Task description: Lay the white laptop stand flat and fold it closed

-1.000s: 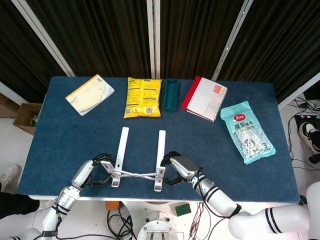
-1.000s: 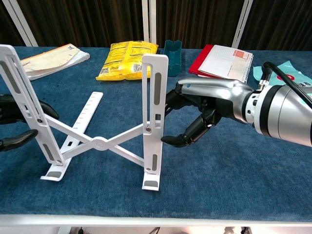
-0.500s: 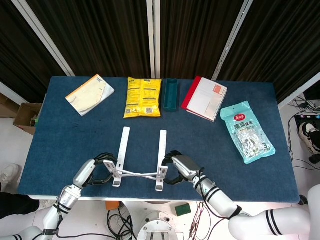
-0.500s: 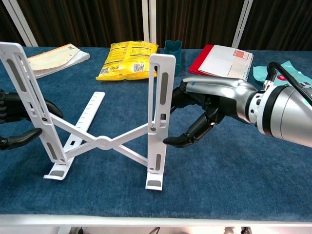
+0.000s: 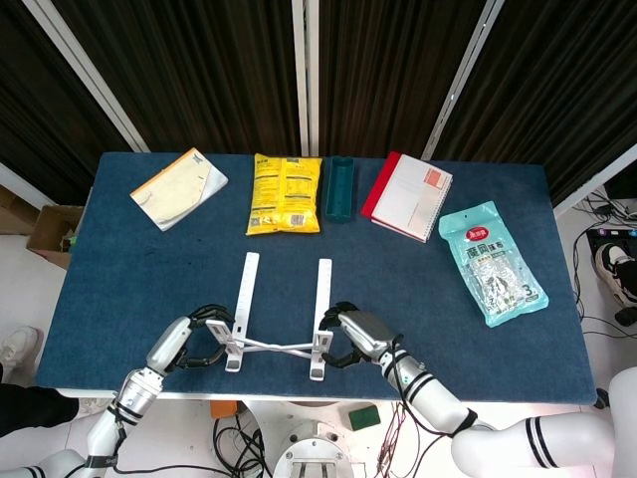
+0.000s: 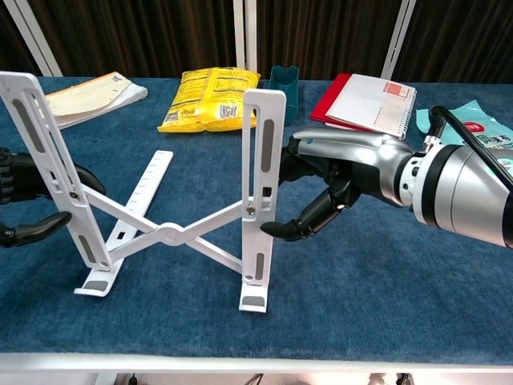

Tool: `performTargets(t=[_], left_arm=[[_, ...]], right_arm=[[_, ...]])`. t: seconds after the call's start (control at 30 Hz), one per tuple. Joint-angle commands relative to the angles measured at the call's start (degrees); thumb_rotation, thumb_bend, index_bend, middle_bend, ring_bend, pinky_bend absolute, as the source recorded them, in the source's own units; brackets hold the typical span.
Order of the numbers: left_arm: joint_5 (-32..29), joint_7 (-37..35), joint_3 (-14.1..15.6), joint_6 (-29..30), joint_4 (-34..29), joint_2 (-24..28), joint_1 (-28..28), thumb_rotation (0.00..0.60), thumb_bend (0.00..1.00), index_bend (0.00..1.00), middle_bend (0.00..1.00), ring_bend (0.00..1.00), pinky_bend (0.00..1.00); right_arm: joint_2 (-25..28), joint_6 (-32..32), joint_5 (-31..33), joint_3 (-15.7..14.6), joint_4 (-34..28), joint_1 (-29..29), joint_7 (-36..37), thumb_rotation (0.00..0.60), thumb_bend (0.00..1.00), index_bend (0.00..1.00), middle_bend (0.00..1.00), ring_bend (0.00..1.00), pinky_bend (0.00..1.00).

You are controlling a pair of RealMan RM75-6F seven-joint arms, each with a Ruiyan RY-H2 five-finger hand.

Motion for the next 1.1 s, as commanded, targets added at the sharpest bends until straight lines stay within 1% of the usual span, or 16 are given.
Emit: performTargets(t=[0.03,0.13,0.17,0.2,0.3,0.33,0.37,0.4,0.5,0.53,0.63,0.73,0.8,0.97,1.07,1.1], left_arm=[[0.08,-0.01,-0.01,-0.01,0.03,-0.05,-0.09,0.600,0.48,0.60,0.33,0.20,0.35],[0.30,0.16,-0.04,0.18,0.18,-0.18,-0.16,0.600,0.48,0.59,0.32,0.20,0.35],[0.39,0.22,-0.04,0.29,0.28,-0.25,-0.17,0.600,0.47,0.56,0.31,0.19,0.34],[0.51,0.40,-0.11,0.58,0.52,-0.38,-0.13,0.600,0.47,0.53,0.30,0.19,0.33],[0.78,0.91,-0.56,2.10,1.23,-0.91,0.27,0.600,0.43,0.36,0.20,0.12,0.27],[0.77,1.12,-0.82,2.79,1.44,-1.13,0.50,0.600,0.43,0.34,0.18,0.11,0.26],[0.88,1.36,-1.07,3.70,1.69,-1.36,0.77,0.600,0.42,0.31,0.16,0.09,0.24],[0.92,1.55,-1.30,4.40,1.85,-1.50,0.98,0.600,0.42,0.30,0.15,0.08,0.24],[1.11,2.16,-1.63,5.83,2.03,-1.35,1.42,0.600,0.42,0.29,0.13,0.07,0.23],[1.10,2.38,-1.70,6.10,1.97,-1.15,1.52,0.600,0.42,0.29,0.13,0.07,0.23],[0.76,3.31,-2.03,6.91,1.58,-0.23,1.91,0.600,0.41,0.29,0.13,0.07,0.23],[0.20,4.10,-2.41,7.70,0.91,1.25,2.39,0.600,0.40,0.29,0.13,0.07,0.23],[-0.42,4.31,-2.77,7.99,0.23,2.46,2.66,0.600,0.40,0.29,0.13,0.07,0.23],[-1.36,5.43,-3.18,7.74,-1.14,4.82,2.89,0.600,0.38,0.29,0.13,0.07,0.23],[-2.10,5.75,-3.56,7.14,-1.52,5.77,2.80,0.600,0.38,0.29,0.13,0.07,0.23],[-2.48,6.10,-3.75,6.65,-1.60,6.37,2.65,0.600,0.38,0.29,0.13,0.07,0.23]], right_arm=[[0.02,-0.04,-0.06,0.04,0.13,-0.09,-0.03,0.600,0.43,0.60,0.43,0.16,0.12],[0.09,0.17,-0.30,0.07,0.45,-0.25,-0.34,0.600,0.44,0.60,0.42,0.16,0.11],[0.06,0.34,-0.47,0.09,0.58,-0.34,-0.43,0.600,0.43,0.58,0.42,0.16,0.10],[-0.04,0.63,-0.70,0.19,0.73,-0.52,-0.38,0.600,0.40,0.53,0.41,0.16,0.09],[-0.45,1.32,-1.10,0.74,1.05,-1.02,0.21,0.600,0.27,0.33,0.33,0.12,0.05],[-0.63,1.54,-1.22,1.01,1.20,-1.17,0.53,0.600,0.23,0.24,0.29,0.09,0.04],[-0.94,1.86,-1.41,1.36,1.50,-1.40,0.96,0.600,0.21,0.20,0.27,0.08,0.04],[-1.24,2.22,-1.62,1.69,1.80,-1.61,1.36,0.600,0.19,0.13,0.23,0.05,0.03],[-2.79,4.14,-2.20,2.66,3.57,-2.42,2.14,0.600,0.18,0.02,0.15,0.01,0.03],[-3.29,4.76,-2.17,2.97,4.30,-2.62,2.17,0.600,0.18,0.00,0.12,0.00,0.02],[-4.07,5.77,-0.49,4.28,6.38,-3.08,2.57,0.600,0.18,0.00,0.04,0.00,0.00],[-4.48,7.48,1.25,6.15,8.33,-3.94,3.58,0.600,0.18,0.00,0.00,0.00,0.00],[-4.76,8.14,2.02,7.23,9.69,-4.36,4.20,0.600,0.18,0.00,0.00,0.00,0.00],[-5.55,7.47,3.47,8.56,12.40,-4.56,4.93,0.600,0.18,0.00,0.00,0.00,0.00],[-5.64,8.39,2.03,8.88,12.51,-5.18,5.41,0.600,0.18,0.00,0.00,0.00,0.00],[-5.23,8.78,0.46,8.70,12.19,-5.53,5.55,0.600,0.18,0.00,0.00,0.00,0.00]])
